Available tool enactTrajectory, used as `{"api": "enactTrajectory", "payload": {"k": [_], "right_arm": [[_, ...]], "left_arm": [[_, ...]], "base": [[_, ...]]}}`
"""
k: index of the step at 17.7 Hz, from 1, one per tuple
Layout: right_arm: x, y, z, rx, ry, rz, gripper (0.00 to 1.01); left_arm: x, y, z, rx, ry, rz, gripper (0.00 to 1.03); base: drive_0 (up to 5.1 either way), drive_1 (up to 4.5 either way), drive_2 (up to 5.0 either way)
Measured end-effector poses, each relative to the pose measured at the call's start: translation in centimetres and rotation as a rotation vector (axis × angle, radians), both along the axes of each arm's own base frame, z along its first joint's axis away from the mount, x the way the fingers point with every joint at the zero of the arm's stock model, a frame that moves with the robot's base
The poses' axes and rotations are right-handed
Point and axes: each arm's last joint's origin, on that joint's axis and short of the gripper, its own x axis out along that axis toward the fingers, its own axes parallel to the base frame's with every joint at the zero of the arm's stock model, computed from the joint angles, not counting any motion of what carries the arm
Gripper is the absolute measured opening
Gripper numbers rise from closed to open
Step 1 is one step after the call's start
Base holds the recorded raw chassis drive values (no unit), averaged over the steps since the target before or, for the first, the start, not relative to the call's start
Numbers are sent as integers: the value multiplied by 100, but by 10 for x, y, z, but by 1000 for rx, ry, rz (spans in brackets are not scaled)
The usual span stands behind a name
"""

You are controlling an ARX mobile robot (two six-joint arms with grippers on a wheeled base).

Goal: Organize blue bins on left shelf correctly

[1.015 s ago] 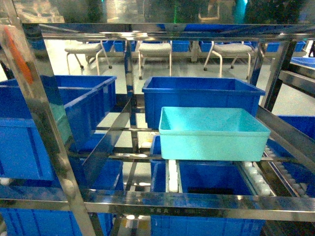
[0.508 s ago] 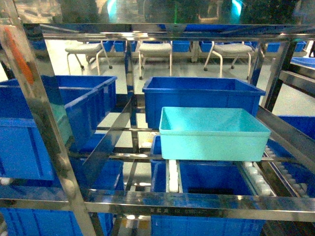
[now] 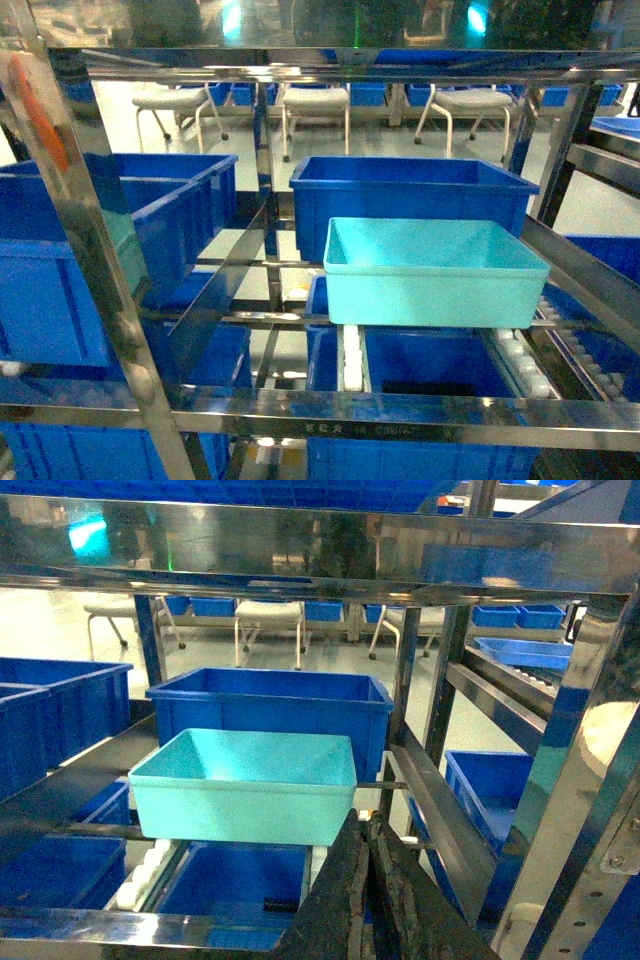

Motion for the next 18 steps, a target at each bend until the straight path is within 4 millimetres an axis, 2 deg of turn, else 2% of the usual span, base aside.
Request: {"api": "enactTrajectory", "payload": {"k": [3, 4, 6, 7, 8, 12, 15, 18], "right_arm": [[-6, 0, -6, 0, 48, 0, 2], [-11, 0, -1, 0, -9, 0, 2], [-11, 0, -3, 0, 9, 0, 2], [-11, 0, -3, 0, 8, 0, 2], [-11, 0, -3, -2, 10, 0, 10], [-11, 0, -3, -2, 9, 0, 56], [-11, 0, -3, -2, 8, 0, 91], [-11, 0, -3, -2, 8, 0, 100]], "left_arm": [[-1, 0, 0, 0, -1, 0, 2], [-3, 0, 0, 0, 2, 0, 2], [-5, 0, -1, 0, 3, 0, 2], [-15, 0, -2, 0, -5, 0, 2], [-15, 0, -5, 0, 21, 0, 2], [-15, 0, -4, 0, 16, 0, 46], [-15, 0, -4, 0, 16, 0, 80], [-15, 0, -4, 0, 15, 0, 91]], "base": [[0, 0, 0], [0, 0, 0], [0, 0, 0], [0, 0, 0], [0, 0, 0], [0, 0, 0], [4, -427, 436], [10, -415, 434]]}}
